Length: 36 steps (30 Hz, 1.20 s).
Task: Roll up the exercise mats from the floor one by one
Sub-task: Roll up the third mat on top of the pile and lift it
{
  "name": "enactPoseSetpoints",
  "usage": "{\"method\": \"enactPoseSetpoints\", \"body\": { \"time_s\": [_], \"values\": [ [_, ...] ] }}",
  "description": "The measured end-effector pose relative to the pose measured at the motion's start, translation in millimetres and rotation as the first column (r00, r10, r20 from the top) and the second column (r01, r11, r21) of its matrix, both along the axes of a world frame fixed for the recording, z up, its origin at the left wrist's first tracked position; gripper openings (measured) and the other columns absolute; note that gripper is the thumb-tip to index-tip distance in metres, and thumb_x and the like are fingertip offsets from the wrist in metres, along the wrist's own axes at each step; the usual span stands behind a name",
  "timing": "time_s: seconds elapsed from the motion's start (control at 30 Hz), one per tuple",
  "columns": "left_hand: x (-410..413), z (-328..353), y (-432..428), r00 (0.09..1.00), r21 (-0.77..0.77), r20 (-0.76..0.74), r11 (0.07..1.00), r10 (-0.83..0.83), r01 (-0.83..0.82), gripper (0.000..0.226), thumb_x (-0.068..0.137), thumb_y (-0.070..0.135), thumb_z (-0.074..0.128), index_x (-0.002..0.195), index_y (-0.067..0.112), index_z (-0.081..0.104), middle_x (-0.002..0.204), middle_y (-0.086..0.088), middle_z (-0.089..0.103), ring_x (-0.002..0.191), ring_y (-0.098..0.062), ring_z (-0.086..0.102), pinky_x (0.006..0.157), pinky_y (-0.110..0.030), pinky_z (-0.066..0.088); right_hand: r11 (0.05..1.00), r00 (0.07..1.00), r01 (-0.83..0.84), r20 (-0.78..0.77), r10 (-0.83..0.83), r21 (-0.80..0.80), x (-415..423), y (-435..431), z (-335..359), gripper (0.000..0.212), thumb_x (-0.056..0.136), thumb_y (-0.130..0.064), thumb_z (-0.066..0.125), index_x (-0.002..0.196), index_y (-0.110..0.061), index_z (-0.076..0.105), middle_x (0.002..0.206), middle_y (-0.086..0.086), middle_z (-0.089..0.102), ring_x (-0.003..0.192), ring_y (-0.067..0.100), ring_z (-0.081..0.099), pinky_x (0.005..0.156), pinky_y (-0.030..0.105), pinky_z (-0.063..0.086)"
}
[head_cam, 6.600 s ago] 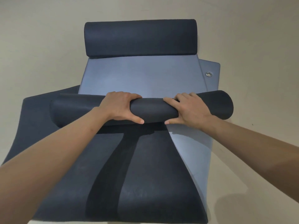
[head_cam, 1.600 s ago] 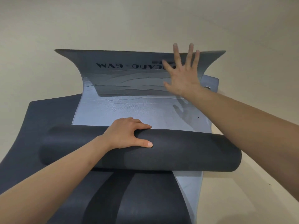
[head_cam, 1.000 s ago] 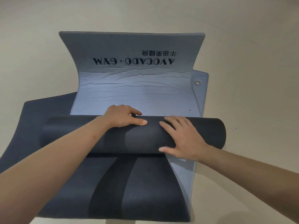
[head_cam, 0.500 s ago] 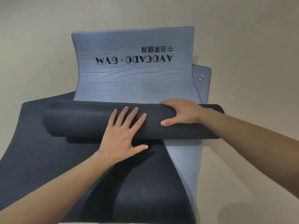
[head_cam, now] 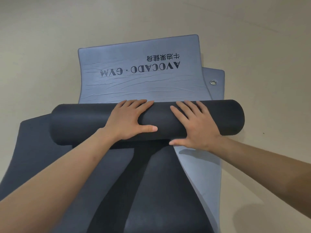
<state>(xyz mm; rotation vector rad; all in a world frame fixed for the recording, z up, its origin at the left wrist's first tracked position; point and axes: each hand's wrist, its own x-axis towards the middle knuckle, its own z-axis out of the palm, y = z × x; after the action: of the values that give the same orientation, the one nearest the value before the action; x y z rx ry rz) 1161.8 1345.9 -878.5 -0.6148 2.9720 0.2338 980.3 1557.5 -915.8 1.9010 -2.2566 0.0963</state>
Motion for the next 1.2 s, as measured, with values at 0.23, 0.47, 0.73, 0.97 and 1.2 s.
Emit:
{"method": "enactPoseSetpoints", "body": {
  "time_s": [0.23,0.47,0.73,0.97,1.2],
  "values": [
    [0.6,-1.6,-9.4,0.99,-0.145,-0.129,0.989,-0.052,0.033,0.105,0.073,0.092,0.044,0.159,0.032,0.032,0.162,0.002,0.038,0.148,-0.029,0.035,0.121,-0.048,0.026,0.972,0.995,0.046,0.079,-0.066,0.231,-43.1,-45.7,19.8,0.131,0.054,-0.105,0.04,0.156,-0.024,0.025,0.151,0.004,0.044,0.132,0.031,0.047,0.112,0.049,0.035],
    [-13.8,-3.1,-30.1,0.999,-0.316,0.052,0.949,-0.007,0.024,0.14,0.045,0.097,0.06,0.161,0.034,0.013,0.159,-0.012,0.036,0.144,-0.04,0.037,0.119,-0.06,0.026,0.926,0.944,0.026,0.295,-0.146,0.377,-65.9,-83.8,45.4,0.113,0.056,-0.092,0.066,0.148,-0.035,0.033,0.116,-0.002,0.056,0.11,0.028,0.056,0.084,0.04,0.044],
    [-8.8,15.4,-19.3,0.998,-0.329,0.058,0.944,0.034,-0.013,0.115,0.052,0.086,0.072,0.144,0.025,0.039,0.123,-0.003,0.06,0.099,-0.029,0.064,0.07,-0.037,0.045,0.937,0.961,-0.009,0.264,-0.089,0.348,-43.7,-80.1,71.6,0.096,0.061,-0.086,0.07,0.136,-0.032,0.044,0.095,-0.003,0.054,0.092,0.027,0.06,0.071,0.037,0.039],
    [43.5,32.7,30.8,0.993,-0.276,0.09,0.96,0.08,-0.052,0.111,0.054,0.088,0.07,0.144,0.029,0.041,0.122,0.003,0.063,0.095,-0.026,0.069,0.065,-0.033,0.039,0.914,0.971,-0.07,0.239,-0.03,0.399,-3.4,-41.1,89.6,0.097,0.061,-0.087,0.069,0.138,-0.035,0.042,0.097,-0.005,0.058,0.089,0.024,0.06,0.069,0.036,0.041],
    [79.1,45.9,78.0,0.983,-0.125,0.081,0.981,0.162,-0.152,0.117,0.053,0.088,0.066,0.151,0.035,0.031,0.138,0.009,0.056,0.116,-0.021,0.062,0.08,-0.037,0.05,0.812,0.905,-0.203,0.422,-0.058,0.547,6.0,-28.0,93.3,0.092,0.056,-0.082,0.078,0.134,-0.041,0.048,0.106,-0.011,0.066,0.096,0.018,0.062,0.079,0.036,0.048]
  ]
}}
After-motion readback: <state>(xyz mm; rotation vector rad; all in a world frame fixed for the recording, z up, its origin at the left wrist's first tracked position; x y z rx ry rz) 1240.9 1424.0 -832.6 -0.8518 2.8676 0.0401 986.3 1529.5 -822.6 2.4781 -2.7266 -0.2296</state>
